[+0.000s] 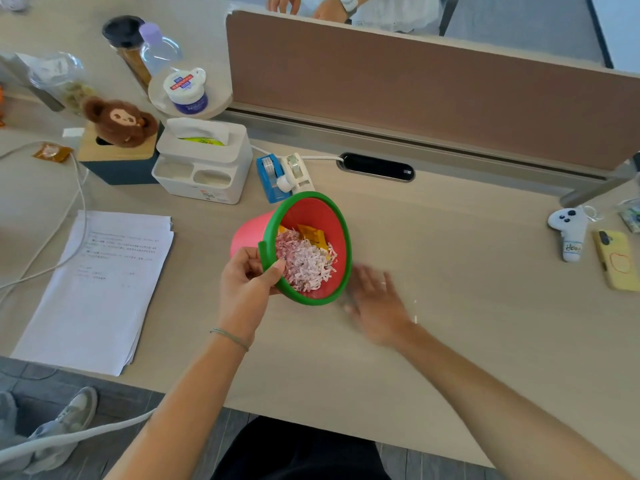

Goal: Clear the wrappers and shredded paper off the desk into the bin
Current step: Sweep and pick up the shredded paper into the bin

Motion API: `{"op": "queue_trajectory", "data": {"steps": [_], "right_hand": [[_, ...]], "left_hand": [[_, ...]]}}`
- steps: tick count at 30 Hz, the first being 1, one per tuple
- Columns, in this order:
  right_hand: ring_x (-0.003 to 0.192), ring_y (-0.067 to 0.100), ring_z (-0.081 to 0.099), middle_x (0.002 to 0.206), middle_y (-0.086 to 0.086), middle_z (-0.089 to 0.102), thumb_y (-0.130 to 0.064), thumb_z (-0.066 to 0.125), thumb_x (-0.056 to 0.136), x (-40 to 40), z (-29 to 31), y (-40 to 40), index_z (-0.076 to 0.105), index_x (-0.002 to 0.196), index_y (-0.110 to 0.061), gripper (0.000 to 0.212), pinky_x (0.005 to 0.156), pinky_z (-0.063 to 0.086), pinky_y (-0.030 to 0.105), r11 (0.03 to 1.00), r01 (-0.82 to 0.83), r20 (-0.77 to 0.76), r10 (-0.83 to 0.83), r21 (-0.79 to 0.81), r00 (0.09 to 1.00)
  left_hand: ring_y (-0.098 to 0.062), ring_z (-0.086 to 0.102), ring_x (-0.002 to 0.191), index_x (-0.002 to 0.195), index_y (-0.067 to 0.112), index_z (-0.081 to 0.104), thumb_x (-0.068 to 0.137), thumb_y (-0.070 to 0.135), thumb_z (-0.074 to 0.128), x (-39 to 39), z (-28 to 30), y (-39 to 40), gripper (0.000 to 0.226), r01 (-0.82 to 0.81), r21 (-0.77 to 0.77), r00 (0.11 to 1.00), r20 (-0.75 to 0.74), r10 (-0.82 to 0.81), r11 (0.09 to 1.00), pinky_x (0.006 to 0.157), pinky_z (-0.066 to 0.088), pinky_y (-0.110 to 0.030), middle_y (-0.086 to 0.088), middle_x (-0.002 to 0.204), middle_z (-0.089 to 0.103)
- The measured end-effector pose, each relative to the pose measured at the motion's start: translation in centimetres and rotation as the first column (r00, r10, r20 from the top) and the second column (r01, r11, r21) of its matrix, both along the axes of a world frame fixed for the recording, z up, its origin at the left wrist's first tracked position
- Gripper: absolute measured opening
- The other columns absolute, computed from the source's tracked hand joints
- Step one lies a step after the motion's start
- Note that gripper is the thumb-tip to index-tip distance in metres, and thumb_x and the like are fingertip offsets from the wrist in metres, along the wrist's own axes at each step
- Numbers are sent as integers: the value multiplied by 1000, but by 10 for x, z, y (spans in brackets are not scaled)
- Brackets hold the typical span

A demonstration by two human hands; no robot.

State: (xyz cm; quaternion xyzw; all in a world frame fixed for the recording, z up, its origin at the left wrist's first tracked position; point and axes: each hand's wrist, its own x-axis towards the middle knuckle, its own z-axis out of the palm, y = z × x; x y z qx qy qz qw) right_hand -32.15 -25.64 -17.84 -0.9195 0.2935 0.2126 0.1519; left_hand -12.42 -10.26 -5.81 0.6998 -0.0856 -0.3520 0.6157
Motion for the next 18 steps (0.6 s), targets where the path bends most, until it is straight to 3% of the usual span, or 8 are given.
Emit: {"op": "queue_trajectory", "data": {"steps": [1, 3, 10, 14, 18], "right_hand": [[157, 30, -1, 169, 11, -1, -60, 11, 96, -12, -11, 17, 7, 161, -14, 80, 124, 4, 57, 996, -90, -21, 90, -22, 996], [155, 28, -14, 168, 10, -15, -68, 15, 98, -35, -28, 37, -2, 161, -13, 85, 123, 0, 60, 984, -157, -9, 157, -83, 988], [156, 23, -13, 170, 6, -7, -68, 22, 98, -75, -24, 18, 4, 161, -10, 87, 123, -5, 57, 972, 174, -7, -177, -161, 984], [153, 21, -22, 168, 4, -15, -67, 15, 99, -63, -16, 4, -3, 161, -15, 83, 123, -11, 55, 980, 158, 40, -154, -121, 987], [155, 19, -16, 168, 0, -17, -68, 3, 93, -49, -17, -15, -9, 160, -16, 86, 125, -2, 52, 994, 96, 13, -95, -49, 995]], "left_hand": [[-33, 60, 89, 102, 1, 62, 94, -2, 68, -2, -1, 0, 11, 1, 2, 1000, 4, -1, 1000, 65, 65, -29, -15, 95, 54], [-32, 59, 87, 104, 0, 62, 93, -2, 69, -6, -4, 0, 13, 6, 8, 1000, 26, -7, 1000, 64, 64, -28, -16, 92, 53], [-34, 58, 86, 92, 11, 62, 92, -2, 70, -13, -7, -4, 14, 28, 2, 998, 59, -28, 1000, 64, 65, -29, -16, 89, 54], [-33, 57, 85, 91, 12, 62, 92, -3, 70, -20, -7, -6, 17, 30, 20, 996, 80, -32, 999, 61, 63, -25, -17, 86, 52], [-33, 56, 85, 90, 12, 62, 91, -4, 70, -23, -7, -5, 18, 45, 31, 995, 92, -47, 999, 62, 64, -26, -16, 88, 52]]}}
